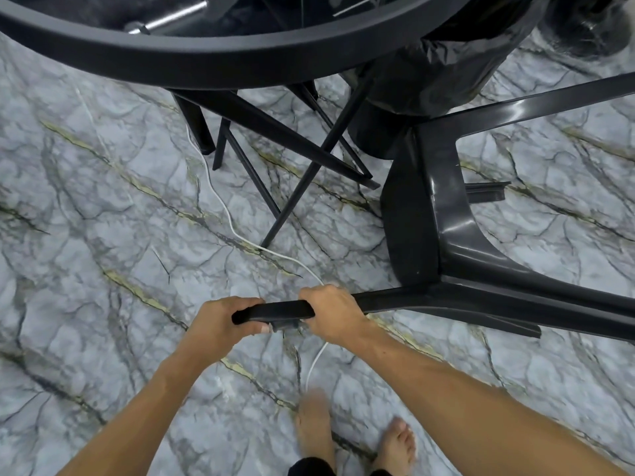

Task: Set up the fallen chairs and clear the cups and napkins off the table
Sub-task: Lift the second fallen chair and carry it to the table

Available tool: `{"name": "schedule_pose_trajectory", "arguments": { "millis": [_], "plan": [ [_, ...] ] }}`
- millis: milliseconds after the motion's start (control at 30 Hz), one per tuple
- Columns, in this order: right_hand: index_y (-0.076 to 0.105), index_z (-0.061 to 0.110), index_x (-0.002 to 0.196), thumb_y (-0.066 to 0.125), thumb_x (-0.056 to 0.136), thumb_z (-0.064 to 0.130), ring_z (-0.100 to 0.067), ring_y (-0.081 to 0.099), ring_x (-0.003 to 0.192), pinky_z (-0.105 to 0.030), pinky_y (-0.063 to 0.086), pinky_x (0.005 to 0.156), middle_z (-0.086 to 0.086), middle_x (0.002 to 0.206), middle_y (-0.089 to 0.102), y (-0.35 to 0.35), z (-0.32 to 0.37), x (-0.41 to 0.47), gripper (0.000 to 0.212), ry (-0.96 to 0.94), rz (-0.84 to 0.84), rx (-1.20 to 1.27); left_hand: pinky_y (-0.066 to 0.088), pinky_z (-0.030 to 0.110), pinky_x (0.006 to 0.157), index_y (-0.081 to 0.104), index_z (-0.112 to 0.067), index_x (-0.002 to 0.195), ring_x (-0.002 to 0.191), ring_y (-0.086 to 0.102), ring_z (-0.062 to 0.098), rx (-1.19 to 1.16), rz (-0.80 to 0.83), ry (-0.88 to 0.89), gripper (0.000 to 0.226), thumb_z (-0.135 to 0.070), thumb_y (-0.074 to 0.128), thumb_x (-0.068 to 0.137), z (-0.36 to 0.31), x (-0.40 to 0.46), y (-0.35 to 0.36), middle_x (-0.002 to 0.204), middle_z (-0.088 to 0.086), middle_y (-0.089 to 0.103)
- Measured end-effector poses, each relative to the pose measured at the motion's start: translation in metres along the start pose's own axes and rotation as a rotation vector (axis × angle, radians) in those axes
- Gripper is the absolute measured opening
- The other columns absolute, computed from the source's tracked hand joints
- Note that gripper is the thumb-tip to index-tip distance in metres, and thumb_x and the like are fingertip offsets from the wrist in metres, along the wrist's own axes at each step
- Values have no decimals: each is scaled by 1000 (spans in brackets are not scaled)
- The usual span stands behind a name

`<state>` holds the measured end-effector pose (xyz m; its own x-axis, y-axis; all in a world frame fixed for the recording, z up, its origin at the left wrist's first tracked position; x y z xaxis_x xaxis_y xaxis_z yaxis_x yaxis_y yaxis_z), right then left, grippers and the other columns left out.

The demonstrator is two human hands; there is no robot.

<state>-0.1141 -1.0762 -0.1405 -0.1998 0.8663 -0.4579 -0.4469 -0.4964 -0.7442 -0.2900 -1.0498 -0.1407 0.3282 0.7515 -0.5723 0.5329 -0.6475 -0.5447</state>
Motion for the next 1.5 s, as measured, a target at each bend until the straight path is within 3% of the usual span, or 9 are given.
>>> {"name": "schedule_pose_trajectory", "arguments": {
  "millis": [100,300,500,633,733,1033,1233,1333,1500],
  "plan": [
    [61,14,105,64,85,11,-30,62,95,-35,43,80,-10,99,68,0,-4,-1,20,11,-16,33,49,11,63,72,-44,99,78,67,7,-22,8,-56,40,-25,90,69,5,1,1,91,-9,74],
    [61,16,97,67,81,14,-28,62,87,-33,48,73,-6,92,66,6,-25,-15,16,35,-4,110,41,3,63,72,-34,99,72,60,-14,-59,-11,-56,38,-19,90,69,-1,-10,17,86,-14,69],
    [62,15,89,69,83,19,-25,61,81,-33,46,81,-3,87,67,-7,-74,-35,10,54,-31,43,43,9,62,67,-41,99,76,62,4,22,66,-45,35,-27,87,74,-5,-6,21,88,-11,68],
    [60,16,91,68,86,23,-24,60,83,-30,40,86,-3,88,66,-6,-70,-36,12,34,-70,19,40,14,55,70,-45,102,54,54,2,66,184,-14,28,-37,81,79,-12,-2,32,74,-10,69],
    [59,16,90,67,85,22,-24,60,82,-34,43,90,-2,87,65,-5,-71,-35,11,27,-74,-6,39,12,52,71,-44,99,50,53,0,48,159,-15,27,-33,83,78,-13,-2,34,65,-21,65],
    [62,14,100,68,81,20,-24,58,94,-34,46,88,-5,99,64,-13,-47,-39,21,-58,-38,42,42,20,56,71,-50,95,52,54,4,22,122,-52,30,-35,86,72,-24,-13,36,65,-15,67],
    [63,11,99,66,82,19,-26,58,96,-38,49,84,-7,99,63,-53,-24,-52,19,-94,-44,43,35,25,58,71,-40,92,52,53,0,126,128,29,20,-43,81,75,-89,-25,20,57,-22,60],
    [61,13,100,65,81,17,-24,56,96,-37,48,81,-6,101,61,-92,-21,-68,20,-86,-41,35,36,24,56,68,-35,90,64,60,6,237,147,86,20,-49,75,77,-139,-33,7,69,-10,65],
    [61,17,98,59,76,9,-24,58,93,-31,44,73,-5,98,62,-174,-22,-112,23,-32,-141,61,39,27,57,65,-39,99,84,65,16,436,117,224,30,-59,66,77,-238,-55,-24,84,-10,68]
  ]
}}
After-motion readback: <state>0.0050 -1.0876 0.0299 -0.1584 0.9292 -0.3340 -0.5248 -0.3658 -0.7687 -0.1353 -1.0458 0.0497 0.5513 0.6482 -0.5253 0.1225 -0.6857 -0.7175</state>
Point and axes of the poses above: each hand's wrist, its own x-axis towards the middle knuckle, its own y-axis out of the palm, z = x × y, the point moved 9 cm from there along x, towards the middle knuckle
